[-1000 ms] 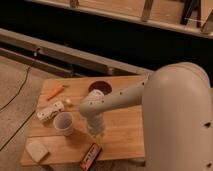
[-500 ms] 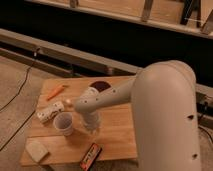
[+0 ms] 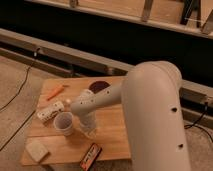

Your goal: Push the eraser across the table

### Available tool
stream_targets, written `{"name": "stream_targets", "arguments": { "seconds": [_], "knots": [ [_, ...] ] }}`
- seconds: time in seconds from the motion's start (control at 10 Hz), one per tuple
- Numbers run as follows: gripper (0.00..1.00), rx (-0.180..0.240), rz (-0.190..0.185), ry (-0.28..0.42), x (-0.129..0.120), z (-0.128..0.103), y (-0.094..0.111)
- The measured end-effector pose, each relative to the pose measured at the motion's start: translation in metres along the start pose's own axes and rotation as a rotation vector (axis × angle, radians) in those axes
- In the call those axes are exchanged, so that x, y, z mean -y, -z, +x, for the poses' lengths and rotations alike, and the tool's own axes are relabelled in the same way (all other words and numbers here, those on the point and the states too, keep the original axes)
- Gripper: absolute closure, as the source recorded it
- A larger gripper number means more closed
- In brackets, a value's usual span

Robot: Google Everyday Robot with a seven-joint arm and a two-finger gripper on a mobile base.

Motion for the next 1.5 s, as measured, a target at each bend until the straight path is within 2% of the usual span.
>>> {"name": "stream_targets", "arguments": {
  "seconds": [0.5,0.8,1.1,1.3,1.5],
  "knots": [
    [1.0,-0.103,0.0,-0.015,0.017,0.061,-0.007],
    [1.0,-0.136,-0.033,-0.089,0.022,0.094,-0.008],
    [1.0,-0.122,-0.06,-0.154,0.032,0.107,-0.005],
    [1.0,-0.095,-0.079,-0.171,0.032,0.097,-0.001],
    [1.0,-0.026,-0.096,-0.193,0.034,0.066,0.015]
  ]
}}
